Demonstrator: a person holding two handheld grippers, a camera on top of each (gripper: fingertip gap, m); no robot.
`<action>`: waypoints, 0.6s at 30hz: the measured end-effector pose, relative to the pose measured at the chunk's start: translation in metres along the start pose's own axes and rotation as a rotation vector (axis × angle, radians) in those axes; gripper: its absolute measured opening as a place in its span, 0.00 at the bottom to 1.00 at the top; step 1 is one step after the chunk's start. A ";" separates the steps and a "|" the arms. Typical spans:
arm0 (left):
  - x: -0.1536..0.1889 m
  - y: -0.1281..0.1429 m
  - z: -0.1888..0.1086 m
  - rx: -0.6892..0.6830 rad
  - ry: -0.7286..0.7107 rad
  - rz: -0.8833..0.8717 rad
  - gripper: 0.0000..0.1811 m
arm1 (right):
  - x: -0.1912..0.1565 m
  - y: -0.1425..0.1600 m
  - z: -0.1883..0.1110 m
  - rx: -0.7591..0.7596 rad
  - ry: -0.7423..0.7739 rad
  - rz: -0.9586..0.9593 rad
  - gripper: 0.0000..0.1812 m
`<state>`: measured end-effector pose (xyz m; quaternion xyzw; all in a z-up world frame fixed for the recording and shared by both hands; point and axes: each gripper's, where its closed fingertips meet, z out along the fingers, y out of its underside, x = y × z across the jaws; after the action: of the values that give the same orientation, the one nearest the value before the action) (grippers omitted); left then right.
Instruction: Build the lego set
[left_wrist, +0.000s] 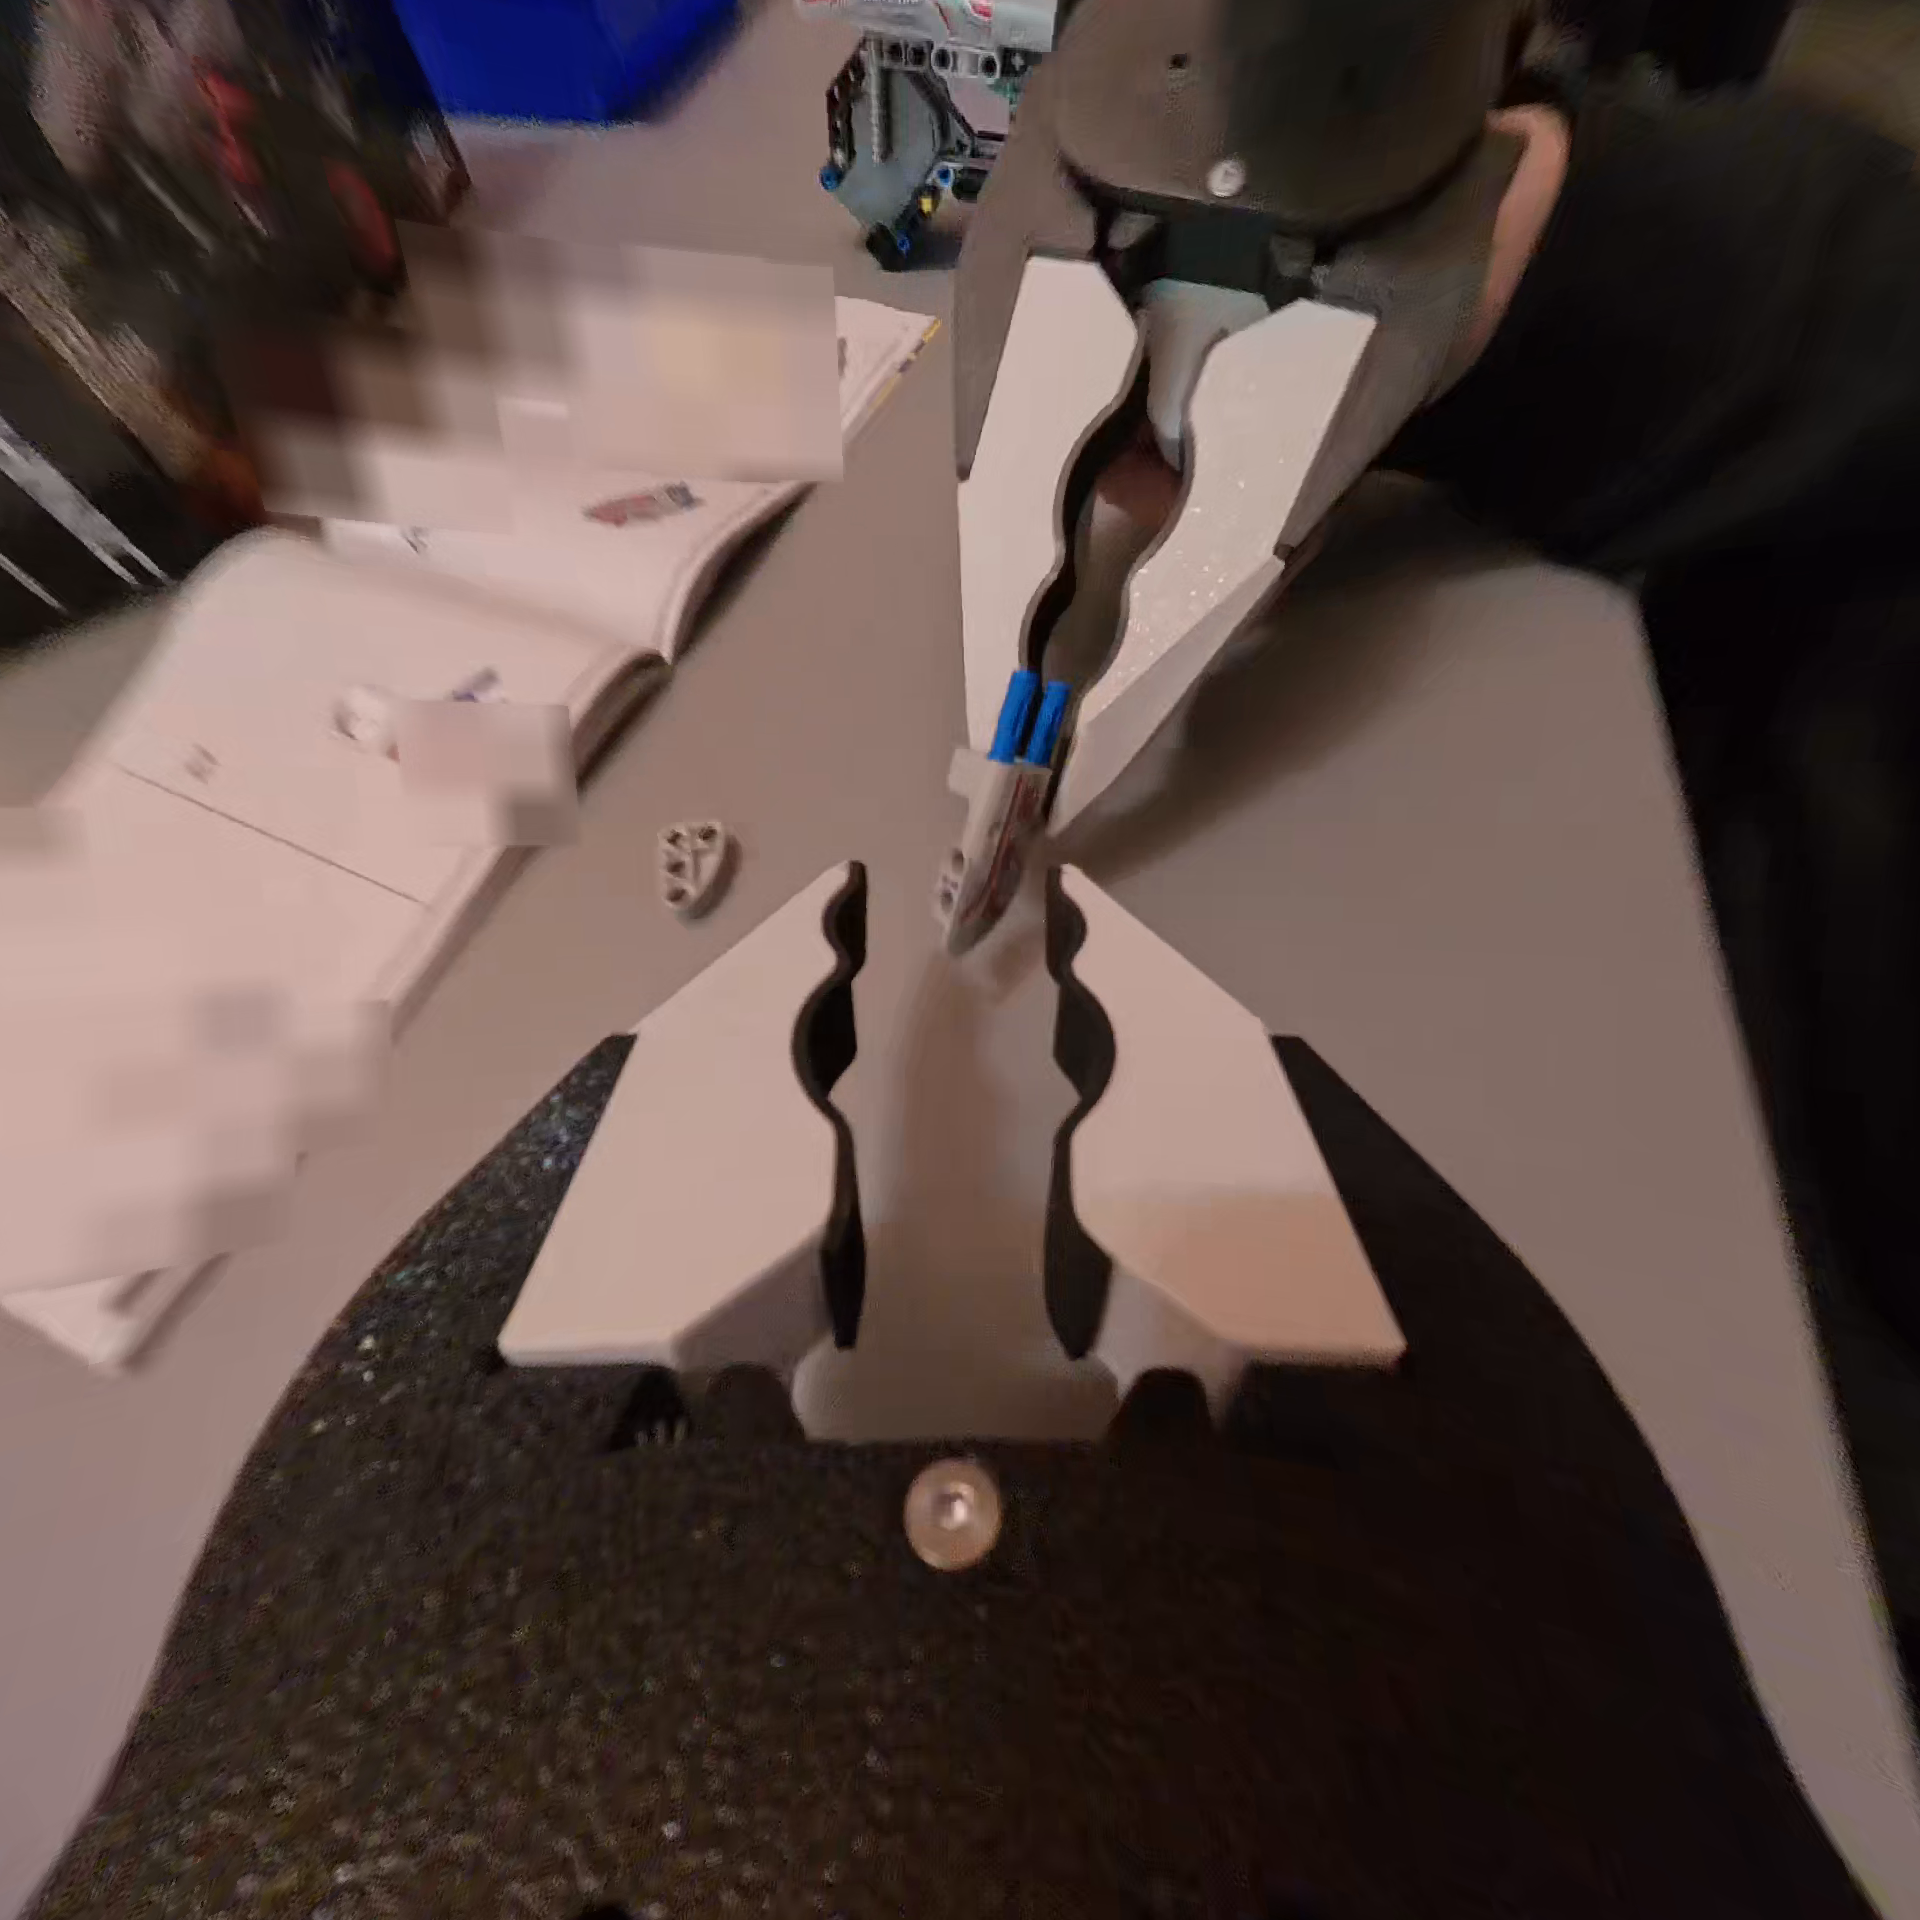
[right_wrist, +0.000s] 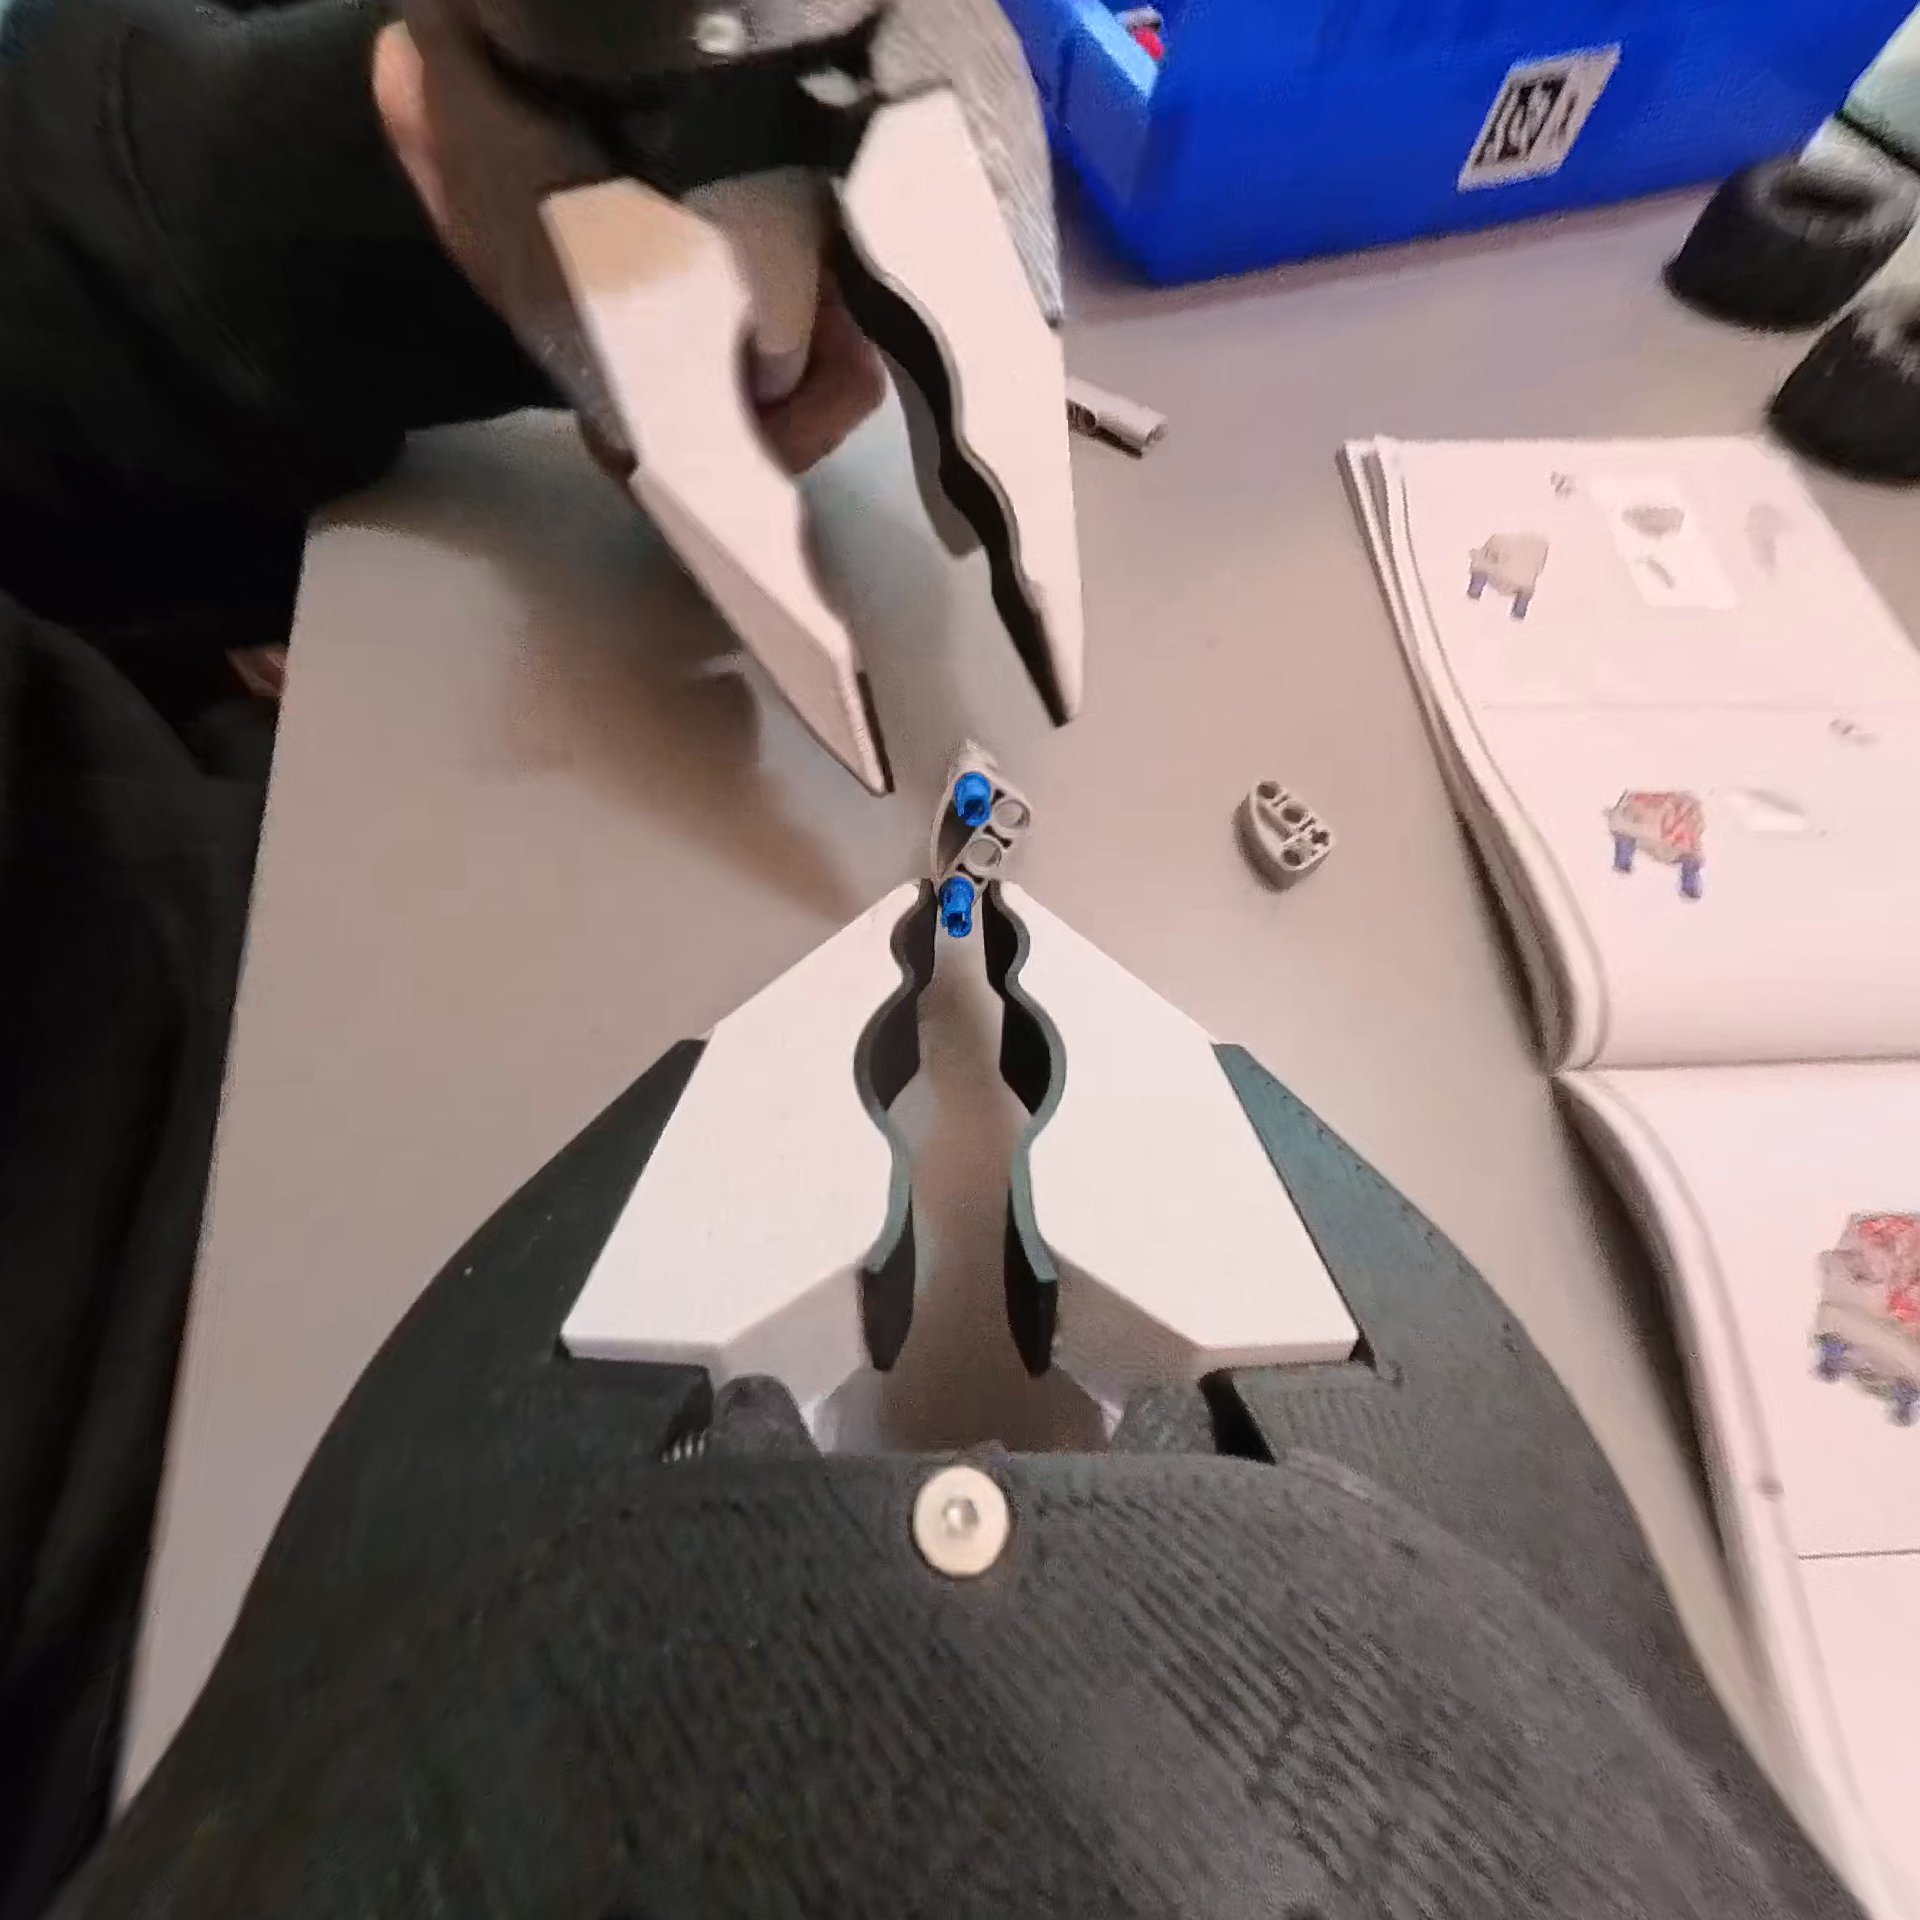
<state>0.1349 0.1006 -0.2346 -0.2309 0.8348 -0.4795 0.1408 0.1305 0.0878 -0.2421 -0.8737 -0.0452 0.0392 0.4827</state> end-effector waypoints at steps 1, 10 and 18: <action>-0.001 -0.003 0.000 -0.005 -0.045 0.083 0.20 | -0.001 -0.001 0.001 0.003 -0.016 0.073 0.04; -0.010 -0.007 0.008 -0.116 -0.338 0.405 0.16 | -0.001 -0.024 0.000 0.156 -0.075 0.362 0.04; -0.049 0.008 -0.015 -0.238 -0.366 0.421 0.12 | 0.043 0.002 -0.007 -0.086 0.257 -0.081 0.15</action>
<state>0.1674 0.1404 -0.2338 -0.1501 0.8753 -0.2892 0.3572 0.1741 0.0859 -0.2410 -0.8890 -0.0201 -0.0945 0.4476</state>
